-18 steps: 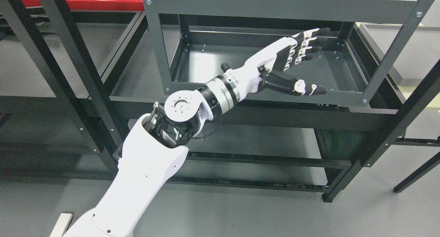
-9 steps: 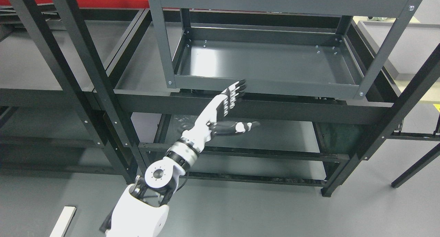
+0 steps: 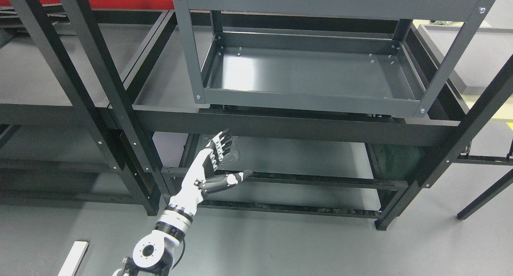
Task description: Place yellow IKEA cup on middle right shelf
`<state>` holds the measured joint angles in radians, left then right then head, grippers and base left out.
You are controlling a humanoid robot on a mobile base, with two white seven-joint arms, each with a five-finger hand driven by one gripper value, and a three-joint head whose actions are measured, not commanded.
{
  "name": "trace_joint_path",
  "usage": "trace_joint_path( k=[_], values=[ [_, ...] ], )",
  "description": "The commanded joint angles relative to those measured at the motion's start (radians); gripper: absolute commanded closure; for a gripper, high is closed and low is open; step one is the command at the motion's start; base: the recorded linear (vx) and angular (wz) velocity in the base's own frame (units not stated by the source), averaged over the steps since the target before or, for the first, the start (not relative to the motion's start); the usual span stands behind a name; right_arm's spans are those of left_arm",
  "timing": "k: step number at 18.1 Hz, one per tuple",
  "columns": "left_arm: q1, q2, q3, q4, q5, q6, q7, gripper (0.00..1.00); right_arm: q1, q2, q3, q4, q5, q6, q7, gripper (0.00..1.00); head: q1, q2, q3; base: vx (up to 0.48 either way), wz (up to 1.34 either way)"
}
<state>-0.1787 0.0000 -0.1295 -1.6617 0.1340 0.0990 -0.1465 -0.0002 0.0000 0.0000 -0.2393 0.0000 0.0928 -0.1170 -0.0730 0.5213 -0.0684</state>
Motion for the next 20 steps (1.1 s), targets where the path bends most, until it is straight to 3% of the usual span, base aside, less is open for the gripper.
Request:
trace_joint_path(
  k=[1,6,15,20],
  values=[
    [0.079,0.017,0.183,-0.066,-0.005,-0.048,0.002,0.01,0.014,-0.017,0.017,0.0,-0.025,0.001,0.0,0.01,0.0,0.0,0.0,0.0,0.0],
    [0.111,0.017,0.188,-0.066,-0.005,-0.105,0.065,0.01,0.014,-0.017,0.017,0.0,-0.025,0.001,0.0,0.01,0.0,0.0,0.0,0.0,0.0],
    [0.122,0.017,0.186,-0.066,-0.005,-0.113,0.064,0.01,0.014,-0.017,0.017,-0.001,-0.025,0.001,0.0,0.01,0.0,0.0,0.0,0.007,0.0],
    [0.122,0.017,0.176,-0.066,-0.004,-0.192,0.059,0.01,0.014,-0.017,0.017,0.0,-0.025,0.001,0.0,0.01,0.0,0.0,0.0,0.021,0.0]
  ],
)
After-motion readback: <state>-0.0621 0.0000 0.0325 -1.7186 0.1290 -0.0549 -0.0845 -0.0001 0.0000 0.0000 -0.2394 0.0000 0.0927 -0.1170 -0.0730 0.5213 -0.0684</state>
